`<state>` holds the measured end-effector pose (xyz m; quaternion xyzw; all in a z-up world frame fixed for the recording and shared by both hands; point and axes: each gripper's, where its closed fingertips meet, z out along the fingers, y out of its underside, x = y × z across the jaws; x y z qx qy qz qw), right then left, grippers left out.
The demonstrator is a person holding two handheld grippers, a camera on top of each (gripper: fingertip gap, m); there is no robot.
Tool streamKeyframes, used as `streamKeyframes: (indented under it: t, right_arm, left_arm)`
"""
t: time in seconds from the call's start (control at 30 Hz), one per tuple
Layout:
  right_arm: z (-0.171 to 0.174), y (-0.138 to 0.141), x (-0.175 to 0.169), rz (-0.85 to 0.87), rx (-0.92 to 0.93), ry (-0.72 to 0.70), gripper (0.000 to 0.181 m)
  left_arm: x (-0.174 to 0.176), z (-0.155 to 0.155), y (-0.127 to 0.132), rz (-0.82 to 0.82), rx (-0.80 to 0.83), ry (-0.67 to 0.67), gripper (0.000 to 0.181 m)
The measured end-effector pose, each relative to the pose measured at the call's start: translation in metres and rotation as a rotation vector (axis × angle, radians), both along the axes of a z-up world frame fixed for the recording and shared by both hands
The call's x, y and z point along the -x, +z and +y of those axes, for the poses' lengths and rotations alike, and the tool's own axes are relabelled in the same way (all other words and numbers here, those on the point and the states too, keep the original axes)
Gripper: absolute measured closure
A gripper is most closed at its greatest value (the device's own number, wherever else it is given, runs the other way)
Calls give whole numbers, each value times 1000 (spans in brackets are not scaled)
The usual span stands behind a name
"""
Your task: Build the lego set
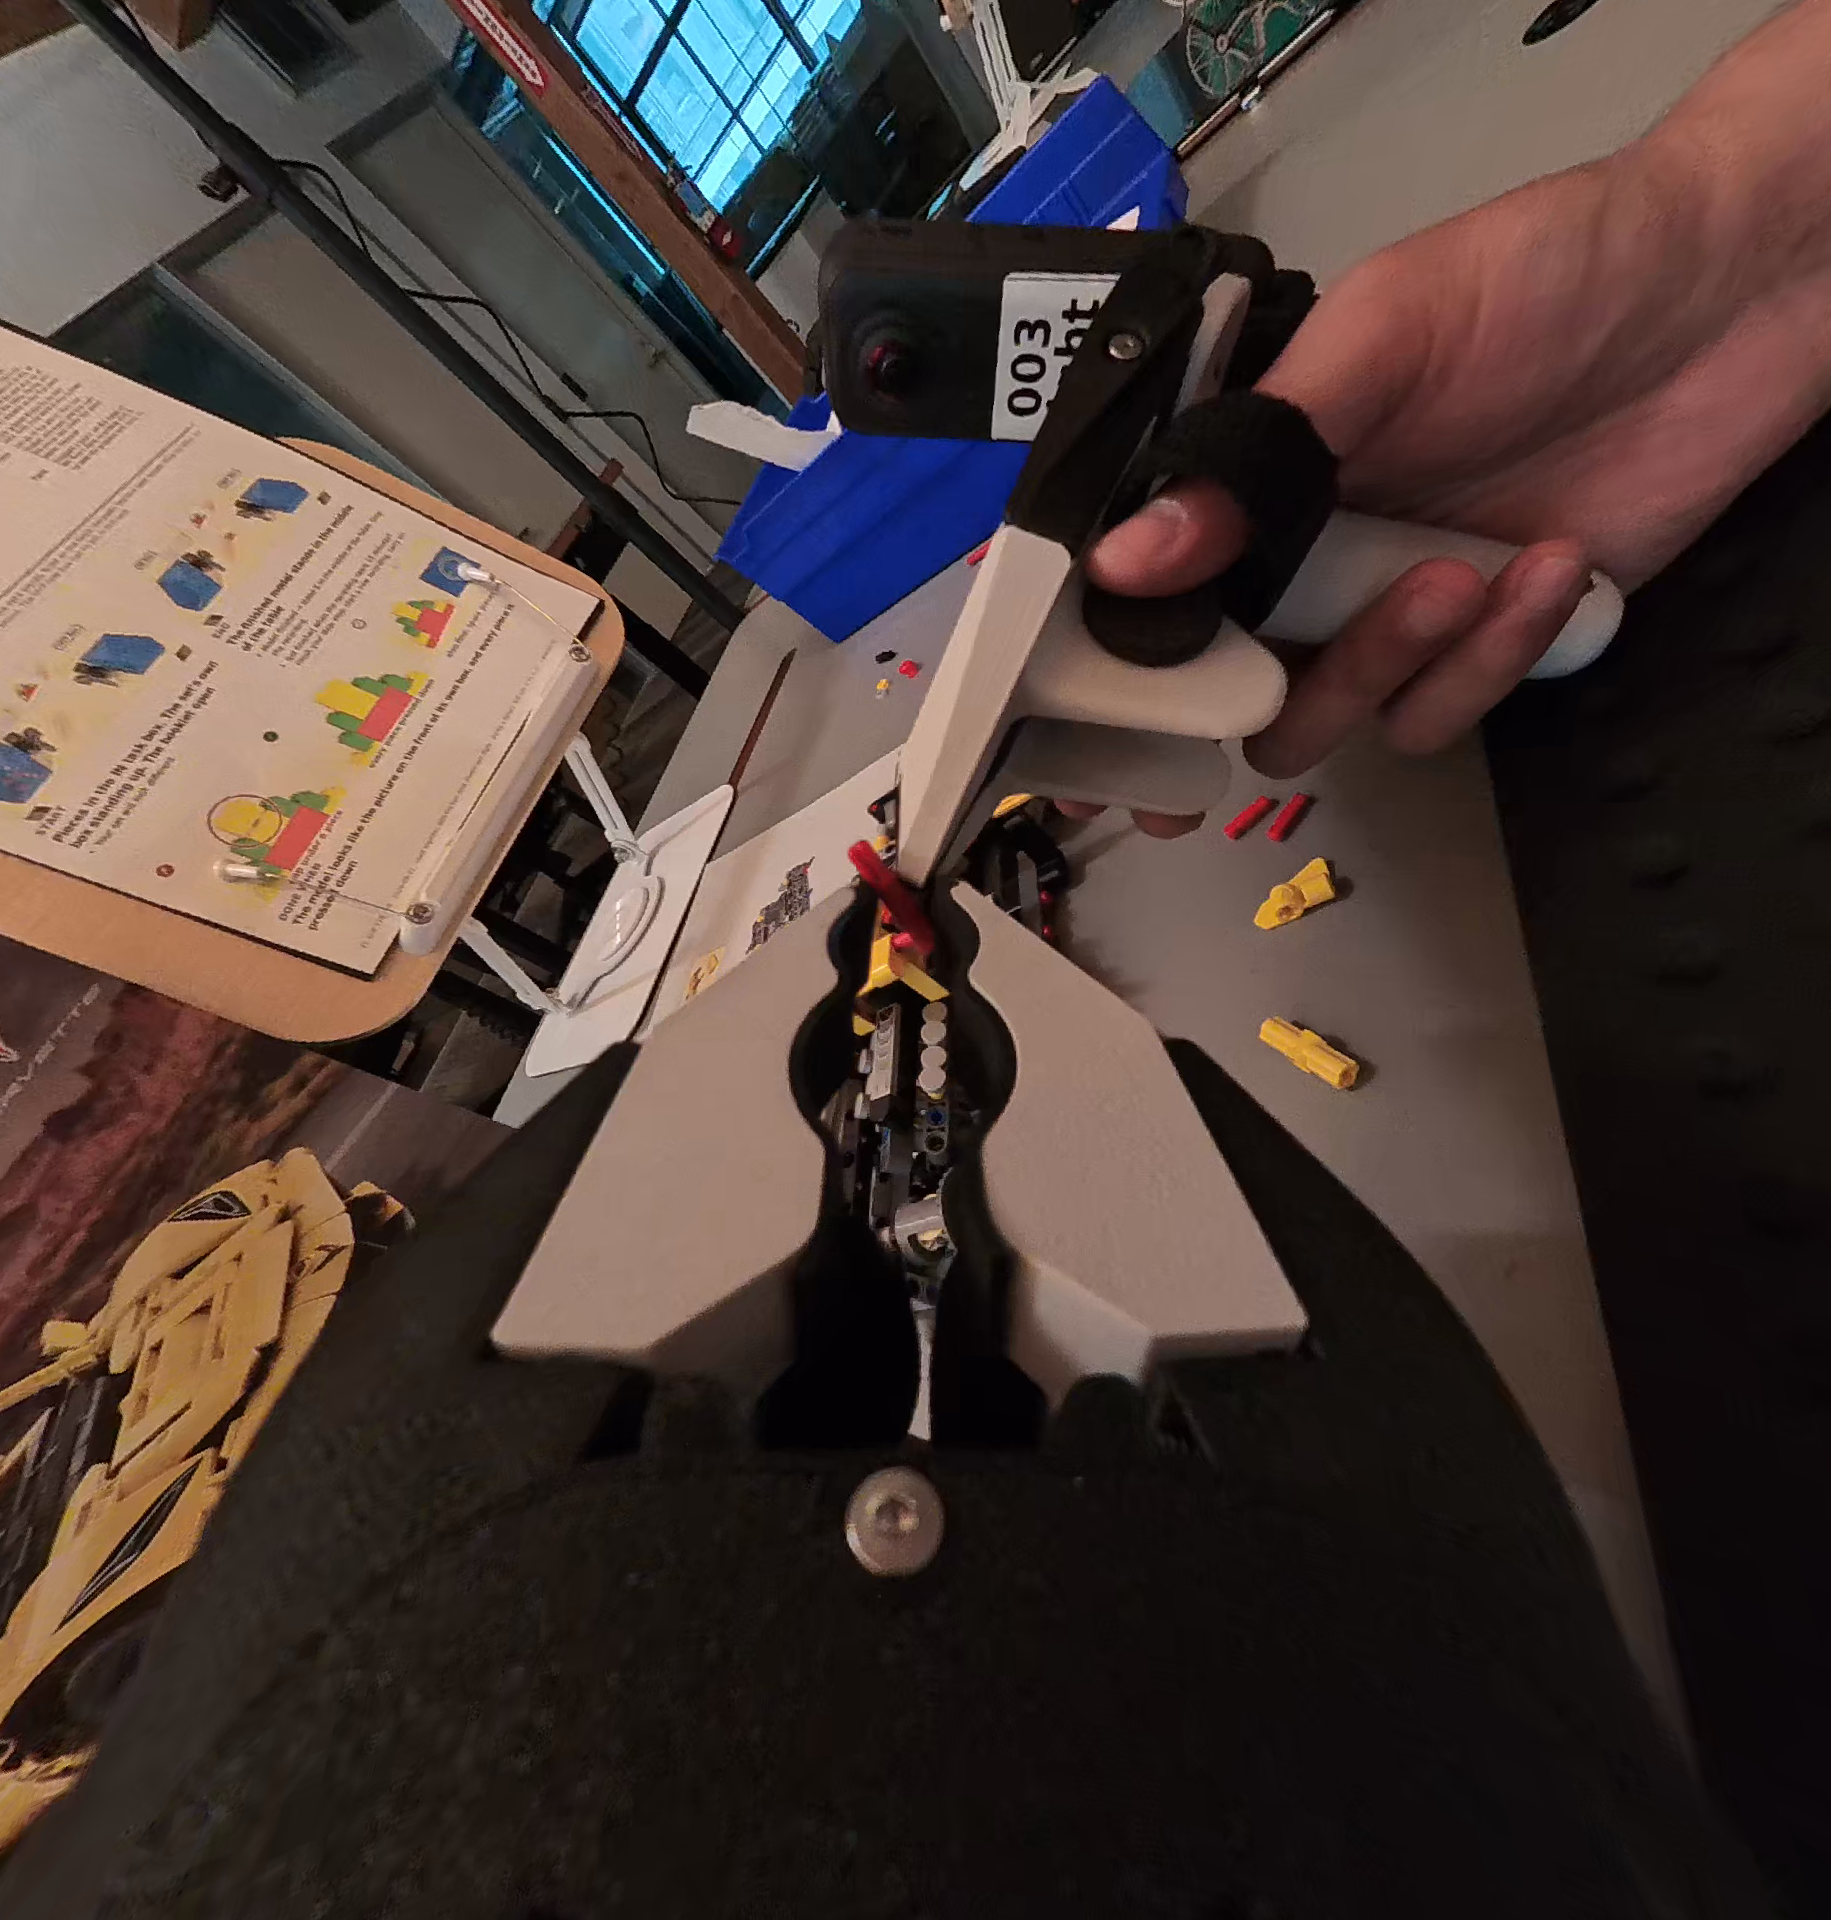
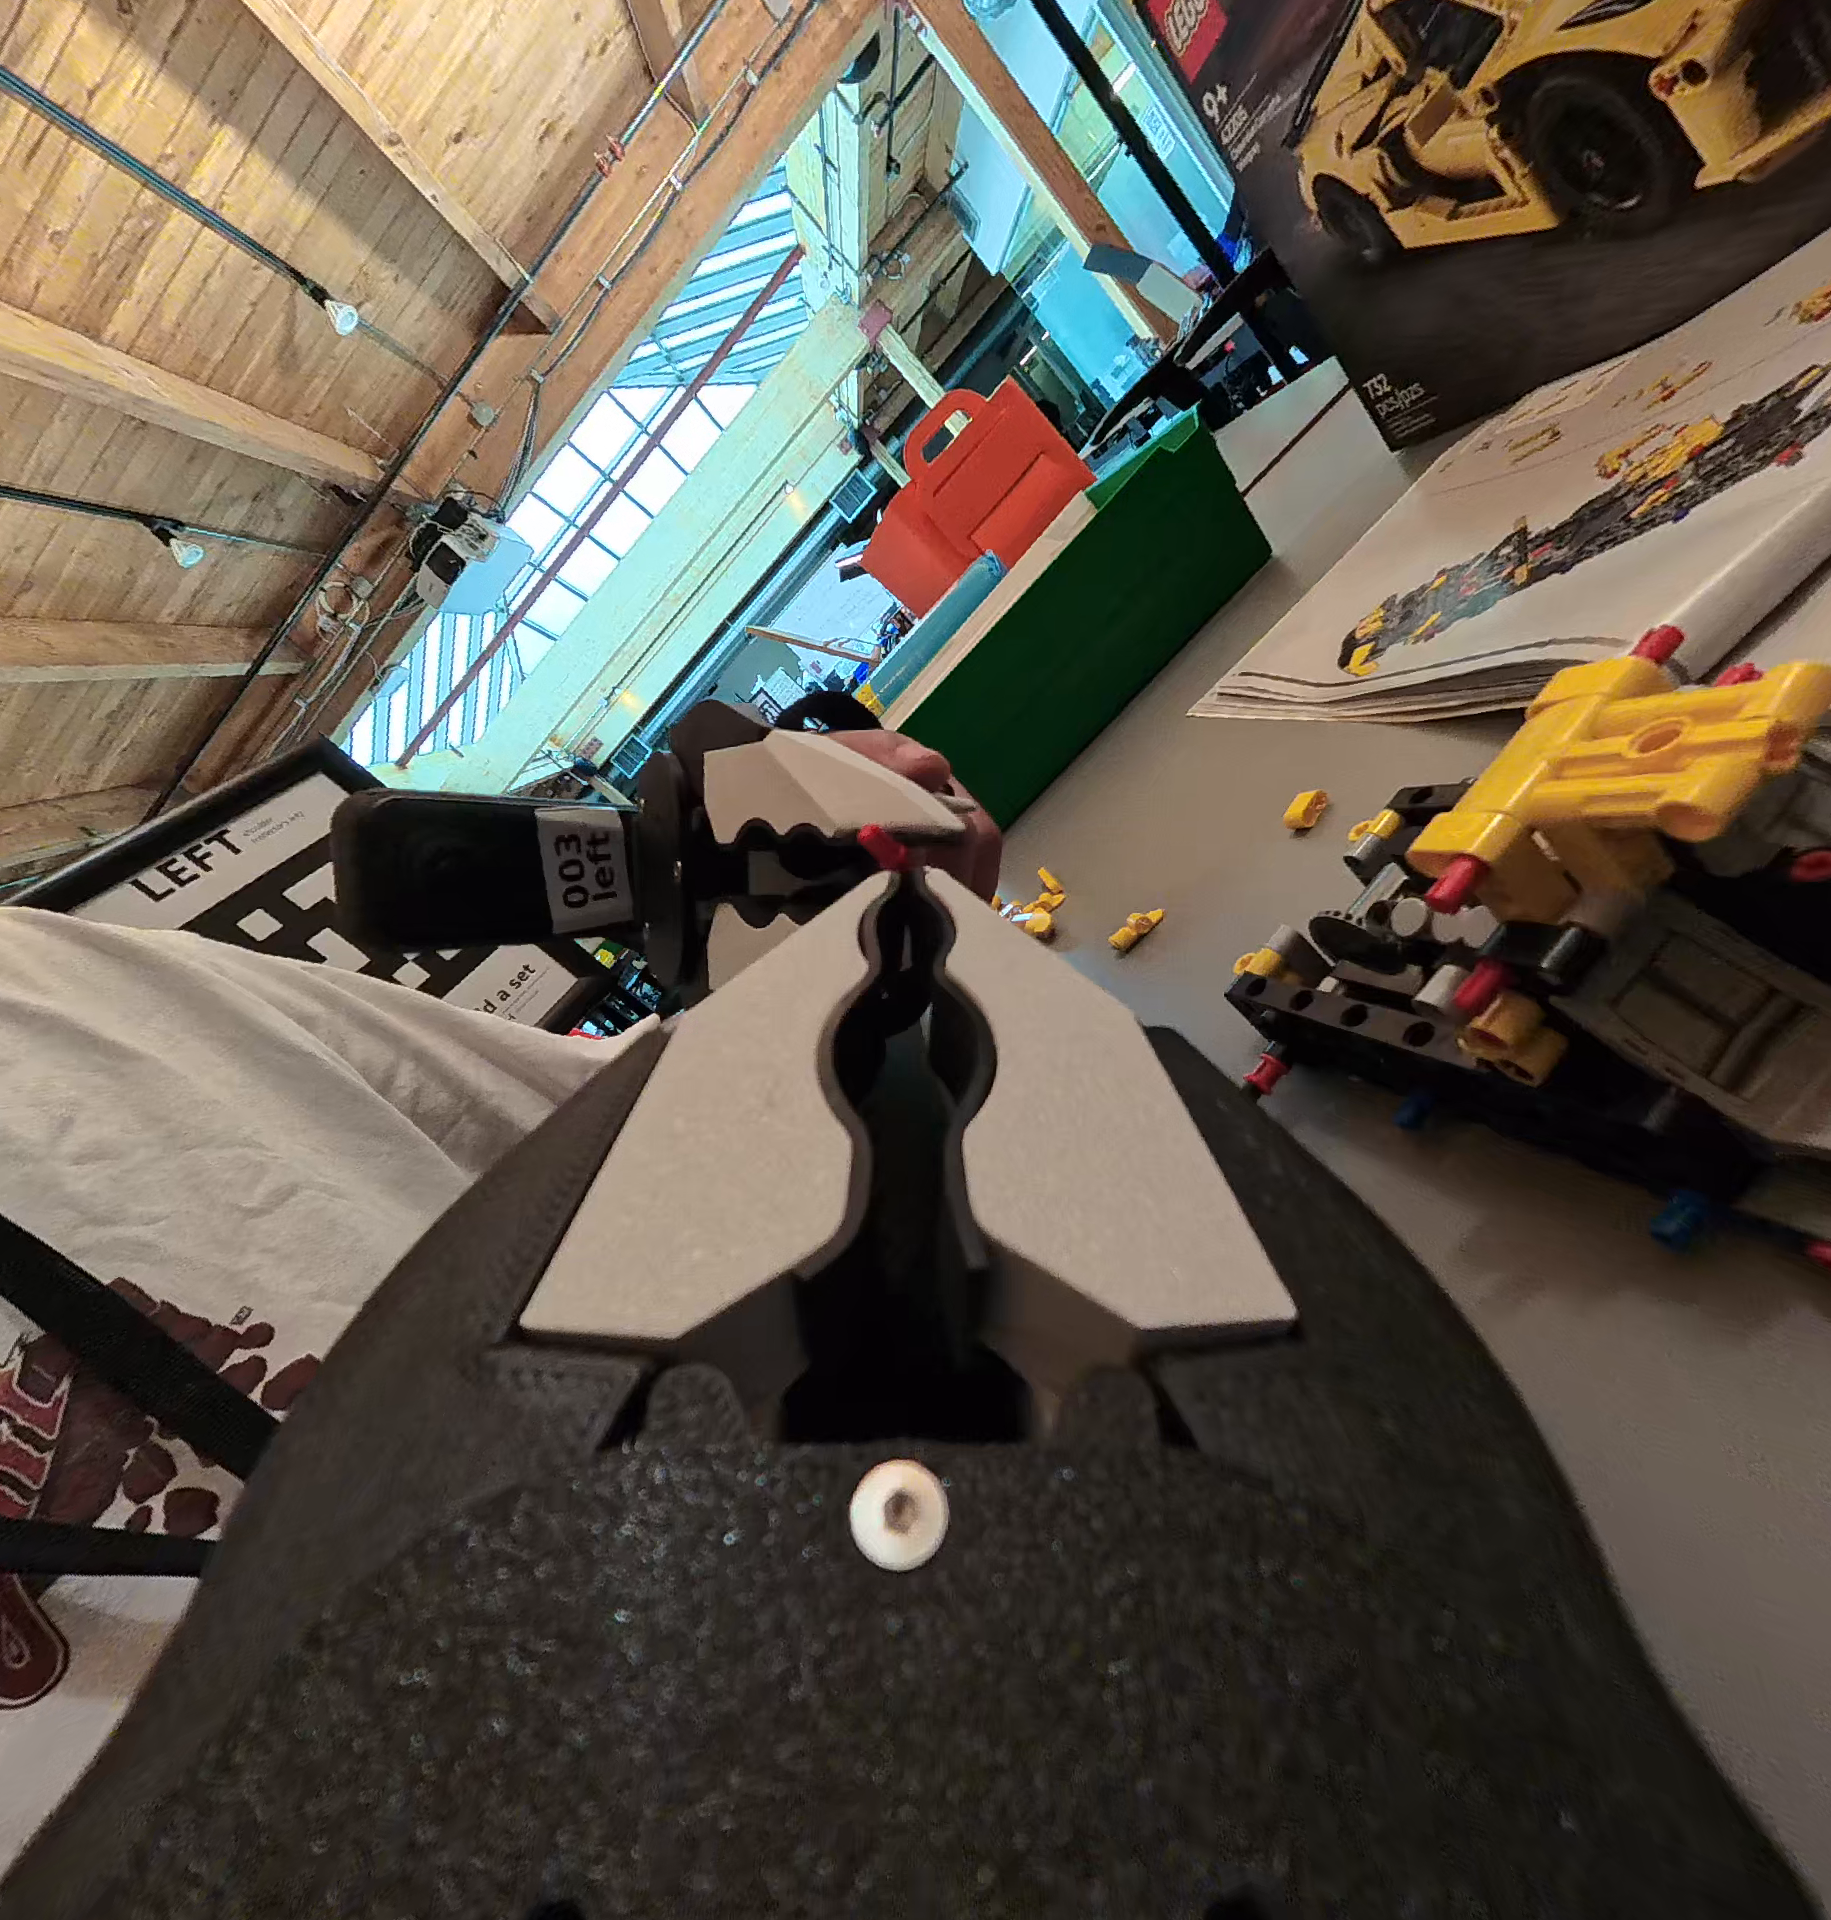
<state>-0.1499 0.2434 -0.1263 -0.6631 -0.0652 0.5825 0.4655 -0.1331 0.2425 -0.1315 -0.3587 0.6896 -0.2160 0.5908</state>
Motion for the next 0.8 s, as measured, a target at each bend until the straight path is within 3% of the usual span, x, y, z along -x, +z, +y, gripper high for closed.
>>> streamKeyframes:
  t: [0.2, 0.47, 0.63, 0.8]
  right_arm:
    - [-2, -6, -3, -64, 4, 2, 178]
    - [7, -19, -7, -294, -32, -129, 170]
    - [8, -23, -6, -413, -64, -176, 178]
    - [6, -19, -12, -366, -60, -172, 178]
  left_arm:
    - [0, 2, -9, 46, -28, 6, 177]
    - [-3, 11, -23, 108, -116, 79, 177]
    - [-6, 10, -25, 114, -142, 94, 177]
    - [-4, 11, -22, 92, -98, 76, 177]
